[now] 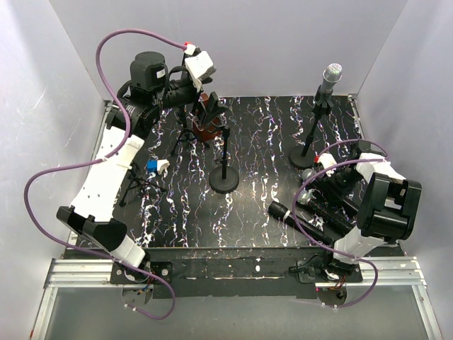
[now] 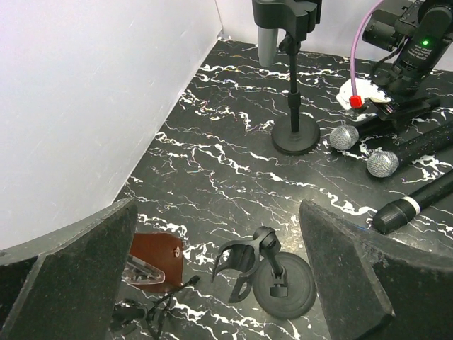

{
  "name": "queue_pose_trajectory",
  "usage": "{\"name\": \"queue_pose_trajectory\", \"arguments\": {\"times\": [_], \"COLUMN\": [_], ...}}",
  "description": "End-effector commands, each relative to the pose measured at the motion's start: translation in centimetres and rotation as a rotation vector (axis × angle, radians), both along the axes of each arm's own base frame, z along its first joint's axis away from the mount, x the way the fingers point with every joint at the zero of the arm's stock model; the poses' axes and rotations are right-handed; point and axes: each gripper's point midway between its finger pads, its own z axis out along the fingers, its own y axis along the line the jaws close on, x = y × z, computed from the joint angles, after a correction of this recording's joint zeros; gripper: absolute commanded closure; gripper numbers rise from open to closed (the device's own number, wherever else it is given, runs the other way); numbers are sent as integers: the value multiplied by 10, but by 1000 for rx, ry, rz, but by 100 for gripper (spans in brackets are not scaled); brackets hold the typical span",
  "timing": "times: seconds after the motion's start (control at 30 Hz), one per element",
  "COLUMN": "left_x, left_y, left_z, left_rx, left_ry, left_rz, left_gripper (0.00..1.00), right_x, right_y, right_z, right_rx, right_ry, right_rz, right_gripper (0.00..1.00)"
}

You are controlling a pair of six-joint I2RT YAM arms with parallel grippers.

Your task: Remove the microphone from the stand

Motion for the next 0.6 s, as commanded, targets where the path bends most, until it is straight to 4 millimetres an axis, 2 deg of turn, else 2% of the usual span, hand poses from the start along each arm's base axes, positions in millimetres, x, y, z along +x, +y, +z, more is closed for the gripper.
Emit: {"name": "queue_pose_trajectory", "arguments": {"times": [0.0,0.1,0.2,0.3,0.43,0.53,0.57], "left_x": [-5,-5,-6,-8,-18,-35,-40], "left_y": [5,5,4,4,4,5,5], "left_z": [9,9,9,8,4,-1,-8], "left_rx": [10,12,13,17,34,55,76], "left_ry": [-38,-38,-36,-33,-24,-13,-6], "left_rz": [11,9,6,-1,-34,-87,-112], "left_gripper": [3,2,2,2,3,2,2], "right_x": [-6,-3,4,2,5,12,13], "right_y": [-10,-11,-13,-3,-1,0,3], "right_z": [0,-3,-4,4,26,56,69], "right_rx": [-43,-45,-51,9,16,12,28], "right_ry": [36,38,19,25,-12,-86,-114], "right_rz": [50,35,0,-1,-17,-43,-43], "right_gripper": [71,54,33,20,15,13,13]}}
